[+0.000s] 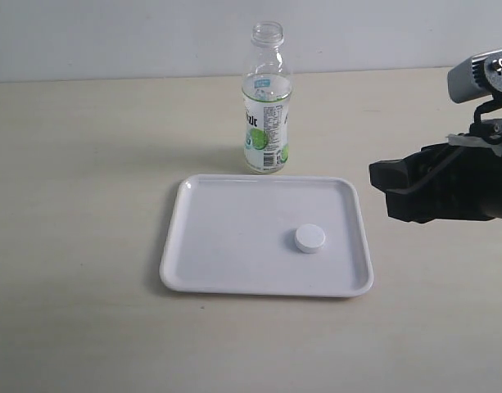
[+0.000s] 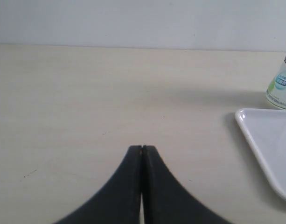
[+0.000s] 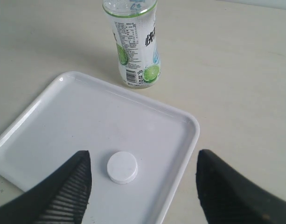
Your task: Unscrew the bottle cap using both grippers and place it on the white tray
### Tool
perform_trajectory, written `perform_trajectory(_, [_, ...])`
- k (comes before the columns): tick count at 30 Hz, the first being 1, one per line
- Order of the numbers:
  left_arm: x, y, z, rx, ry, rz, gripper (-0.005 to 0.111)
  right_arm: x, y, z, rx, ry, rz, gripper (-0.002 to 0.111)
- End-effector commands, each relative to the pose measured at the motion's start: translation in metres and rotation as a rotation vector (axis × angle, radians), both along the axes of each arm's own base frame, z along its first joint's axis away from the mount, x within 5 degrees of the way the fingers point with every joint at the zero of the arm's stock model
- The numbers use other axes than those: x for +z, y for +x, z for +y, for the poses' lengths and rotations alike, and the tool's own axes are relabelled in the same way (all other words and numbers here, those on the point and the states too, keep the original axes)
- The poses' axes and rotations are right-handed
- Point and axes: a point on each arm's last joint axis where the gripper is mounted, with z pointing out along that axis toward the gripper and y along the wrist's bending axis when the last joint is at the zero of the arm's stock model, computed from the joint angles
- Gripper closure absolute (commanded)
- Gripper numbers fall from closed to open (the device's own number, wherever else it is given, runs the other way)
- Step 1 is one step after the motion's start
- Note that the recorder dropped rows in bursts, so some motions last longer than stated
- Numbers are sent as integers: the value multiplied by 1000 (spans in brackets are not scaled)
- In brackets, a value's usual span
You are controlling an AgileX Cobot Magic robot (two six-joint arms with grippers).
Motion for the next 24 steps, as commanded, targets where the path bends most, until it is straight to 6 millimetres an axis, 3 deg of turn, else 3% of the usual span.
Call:
perform_trajectory(1, [1,0,0,1,2,-18,107,0,-1,-1,-4,-2,-9,47])
perform_trajectory(7, [1,0,0,1,2,-18,107,4,3,-5,7,-94,-95,47])
perform_trajectory(11, [1,0,0,1,2,-18,107,23,-8,-15,-28,-78,-194,47])
perform_trajectory(18, [1,0,0,1,2,-18,107,61,-71,-59,-312,62,-514,47])
perform_trajectory(24, [1,0,0,1,2,-18,107,67,-109,-63,-332,69,-690,47])
